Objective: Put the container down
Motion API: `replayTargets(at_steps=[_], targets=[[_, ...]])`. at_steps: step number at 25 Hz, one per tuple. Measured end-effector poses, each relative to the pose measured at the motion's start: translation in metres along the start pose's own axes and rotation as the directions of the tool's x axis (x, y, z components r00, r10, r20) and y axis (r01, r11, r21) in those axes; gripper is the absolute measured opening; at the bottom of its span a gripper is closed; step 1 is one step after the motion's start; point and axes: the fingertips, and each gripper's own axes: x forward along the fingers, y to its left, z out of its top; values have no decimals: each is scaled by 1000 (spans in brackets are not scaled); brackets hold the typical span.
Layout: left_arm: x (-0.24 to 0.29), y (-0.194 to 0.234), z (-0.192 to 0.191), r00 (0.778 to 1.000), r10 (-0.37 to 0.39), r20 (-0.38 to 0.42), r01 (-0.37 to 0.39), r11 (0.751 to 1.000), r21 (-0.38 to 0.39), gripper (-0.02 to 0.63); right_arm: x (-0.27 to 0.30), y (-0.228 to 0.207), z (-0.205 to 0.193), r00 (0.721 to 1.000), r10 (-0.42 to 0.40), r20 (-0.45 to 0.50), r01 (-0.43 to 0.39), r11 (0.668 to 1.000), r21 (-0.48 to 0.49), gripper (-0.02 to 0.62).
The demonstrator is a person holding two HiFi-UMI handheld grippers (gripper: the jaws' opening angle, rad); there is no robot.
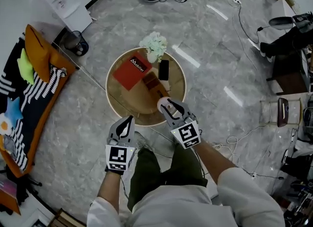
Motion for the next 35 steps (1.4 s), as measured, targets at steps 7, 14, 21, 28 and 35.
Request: replayTargets(at_steps=[7, 14, 21, 28, 35], targets=[[41, 14, -36, 998, 11, -57, -11, 1000, 14, 8, 66, -10, -42, 999, 31, -23, -31, 999, 10, 143], [88, 25, -85, 992, 79, -104, -83, 996, -44, 8, 133, -22, -88, 995, 95, -27, -95, 995, -1, 143], [124, 26, -125, 988, 72, -136, -83, 994, -75, 8, 174, -26, -136, 993, 113, -44, -113, 994, -5, 143], [148, 37, -153, 985, 66, -158, -79, 993, -82, 8, 203, -26, -176, 990, 127, -64, -127, 992, 0, 143], [160, 44, -180, 981, 52, -185, -71, 993, -93, 8, 228, -26, -205, 988, 128, -82, -128, 992, 6, 143]])
